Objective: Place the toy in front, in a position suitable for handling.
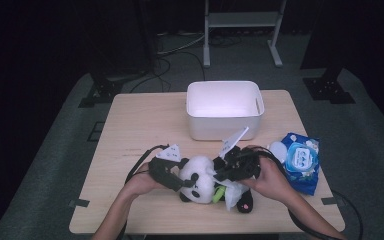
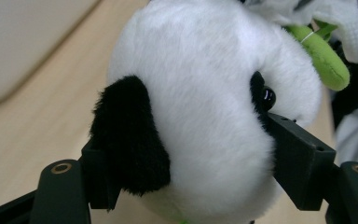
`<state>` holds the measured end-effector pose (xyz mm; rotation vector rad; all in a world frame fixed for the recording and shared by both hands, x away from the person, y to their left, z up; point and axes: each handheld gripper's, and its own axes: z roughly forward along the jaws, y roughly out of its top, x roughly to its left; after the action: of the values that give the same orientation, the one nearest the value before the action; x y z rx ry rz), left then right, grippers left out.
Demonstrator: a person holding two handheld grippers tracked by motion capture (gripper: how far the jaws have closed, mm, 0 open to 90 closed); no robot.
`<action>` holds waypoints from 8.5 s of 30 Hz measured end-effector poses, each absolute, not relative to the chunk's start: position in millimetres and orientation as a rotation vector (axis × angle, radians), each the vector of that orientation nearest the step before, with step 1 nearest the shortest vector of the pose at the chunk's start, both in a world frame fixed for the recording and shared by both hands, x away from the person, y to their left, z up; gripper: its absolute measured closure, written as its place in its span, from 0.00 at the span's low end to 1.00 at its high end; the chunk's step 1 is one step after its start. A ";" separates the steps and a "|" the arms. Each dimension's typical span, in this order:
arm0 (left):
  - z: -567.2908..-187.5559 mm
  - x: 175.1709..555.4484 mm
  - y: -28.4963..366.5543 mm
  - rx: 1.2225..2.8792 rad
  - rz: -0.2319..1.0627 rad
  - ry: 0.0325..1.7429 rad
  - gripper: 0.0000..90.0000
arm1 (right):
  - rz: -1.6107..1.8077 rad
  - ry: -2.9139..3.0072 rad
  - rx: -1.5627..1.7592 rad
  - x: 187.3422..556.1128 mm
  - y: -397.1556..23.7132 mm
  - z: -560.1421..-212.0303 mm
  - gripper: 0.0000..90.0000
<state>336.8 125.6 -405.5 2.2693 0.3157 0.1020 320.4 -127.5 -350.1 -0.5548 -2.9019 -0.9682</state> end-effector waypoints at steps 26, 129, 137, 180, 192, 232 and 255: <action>-398.6 329.1 136.0 2.272 0.081 0.290 0.18 | -1.004 -2.933 -0.676 344.8 -143.5 -342.3 0.95; -400.7 319.7 128.7 2.296 0.034 0.257 0.32 | -1.100 -2.892 -0.734 295.8 -207.4 -334.1 0.94; -398.5 318.8 126.2 2.302 0.041 0.263 0.32 | -1.089 -2.898 -0.732 291.9 -210.3 -333.8 0.94; -391.7 321.7 130.1 2.296 0.127 0.283 0.35 | -0.928 -2.954 -0.553 348.6 -116.4 -324.9 0.94; -389.1 325.9 138.7 2.287 0.167 0.325 0.32 | -0.943 -2.932 -0.680 357.5 -147.0 -327.8 0.94; -400.7 326.6 126.2 2.264 0.259 0.287 0.26 | -0.923 -3.023 -0.612 356.2 -113.8 -319.8 0.94; -397.9 336.2 135.5 2.187 -0.005 0.406 0.07 | -1.021 -2.880 -0.700 340.4 -157.0 -333.7 0.94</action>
<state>336.2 135.5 -397.9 2.1866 0.4059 -0.0050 340.4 -157.0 -333.7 -0.7000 -2.8799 -1.0215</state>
